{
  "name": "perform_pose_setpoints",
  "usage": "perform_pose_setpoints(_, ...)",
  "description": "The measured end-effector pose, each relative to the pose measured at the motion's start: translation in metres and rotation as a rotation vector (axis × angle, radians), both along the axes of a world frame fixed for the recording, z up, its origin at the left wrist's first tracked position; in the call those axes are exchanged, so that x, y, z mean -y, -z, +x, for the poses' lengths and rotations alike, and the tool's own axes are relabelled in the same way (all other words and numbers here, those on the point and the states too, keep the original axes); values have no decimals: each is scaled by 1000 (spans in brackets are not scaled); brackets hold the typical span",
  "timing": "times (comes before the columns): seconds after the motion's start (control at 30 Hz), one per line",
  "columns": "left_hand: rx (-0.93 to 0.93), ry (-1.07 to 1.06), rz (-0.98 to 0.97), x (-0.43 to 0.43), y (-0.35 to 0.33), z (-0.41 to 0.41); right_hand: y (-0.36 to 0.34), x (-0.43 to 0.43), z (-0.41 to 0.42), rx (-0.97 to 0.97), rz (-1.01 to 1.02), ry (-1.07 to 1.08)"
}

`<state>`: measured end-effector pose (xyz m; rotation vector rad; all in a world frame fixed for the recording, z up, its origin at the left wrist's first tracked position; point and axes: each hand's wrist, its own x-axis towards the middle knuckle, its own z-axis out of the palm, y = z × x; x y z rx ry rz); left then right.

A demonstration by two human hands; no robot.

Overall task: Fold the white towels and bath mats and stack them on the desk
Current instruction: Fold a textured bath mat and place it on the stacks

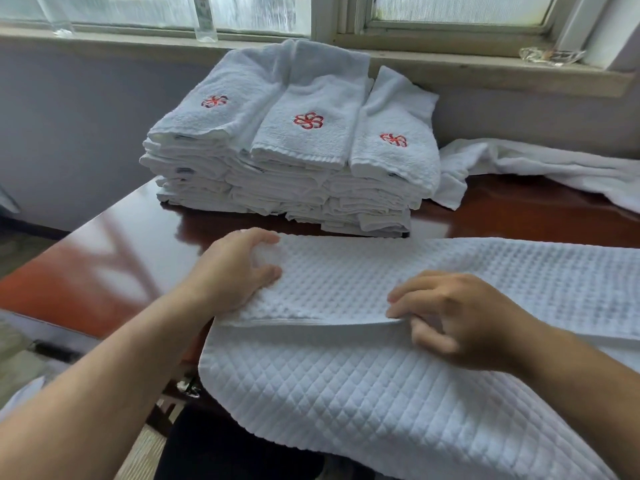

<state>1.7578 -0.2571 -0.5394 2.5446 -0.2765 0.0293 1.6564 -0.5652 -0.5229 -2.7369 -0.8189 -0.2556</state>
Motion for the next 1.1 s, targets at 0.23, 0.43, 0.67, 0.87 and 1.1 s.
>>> perform_pose_setpoints(0.23, 312, -3, 144, 32, -5, -23, -1, 41, 28, -46, 72, 468)
perform_pose_setpoints(0.43, 63, 267, 330, 49, 26, -22, 35, 45, 25, -312, -153, 495)
perform_pose_setpoints(0.67, 224, 286, 300, 48, 17, 22, 39, 34, 51, -176, -63, 579)
perform_pose_setpoints(0.87, 172, 526, 405, 40, 19, 6, 40, 37, 30, -214, -123, 365)
perform_pose_setpoints(1.1, 436, 674, 356, 33, 10, -4, 36, 33, 17, -214, -93, 375)
